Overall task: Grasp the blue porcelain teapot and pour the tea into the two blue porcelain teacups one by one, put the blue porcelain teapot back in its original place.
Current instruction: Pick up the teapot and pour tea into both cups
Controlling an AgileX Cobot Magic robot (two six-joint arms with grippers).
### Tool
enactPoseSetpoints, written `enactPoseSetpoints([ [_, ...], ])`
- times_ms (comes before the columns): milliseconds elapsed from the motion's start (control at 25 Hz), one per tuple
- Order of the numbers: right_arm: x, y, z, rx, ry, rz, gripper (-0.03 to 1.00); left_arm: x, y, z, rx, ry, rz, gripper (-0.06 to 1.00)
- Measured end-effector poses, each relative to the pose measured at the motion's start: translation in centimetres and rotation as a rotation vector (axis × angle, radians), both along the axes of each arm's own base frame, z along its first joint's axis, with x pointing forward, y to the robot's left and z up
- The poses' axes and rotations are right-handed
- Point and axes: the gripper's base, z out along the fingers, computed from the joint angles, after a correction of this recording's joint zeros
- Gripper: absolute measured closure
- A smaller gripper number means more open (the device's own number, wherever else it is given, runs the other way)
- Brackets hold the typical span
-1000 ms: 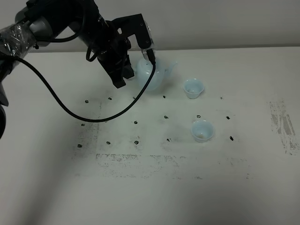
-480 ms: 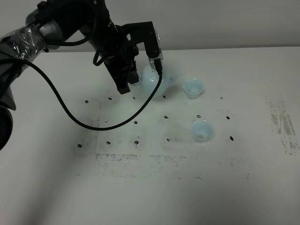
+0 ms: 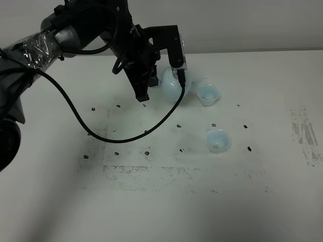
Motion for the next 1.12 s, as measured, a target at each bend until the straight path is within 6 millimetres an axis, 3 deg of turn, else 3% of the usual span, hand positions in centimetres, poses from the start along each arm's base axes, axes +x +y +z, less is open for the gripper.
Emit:
enactPoseSetpoints([
  [720,0.0,0.0,0.0,0.0,0.0,0.0,0.43,1.2,2.4,-0.1,0.04,-0.02,0.03,0.89],
  [1120,0.0,0.0,0.0,0.0,0.0,0.0,0.43,1.9,2.4,-0.1,0.075,-0.142,-0.133,0.89],
])
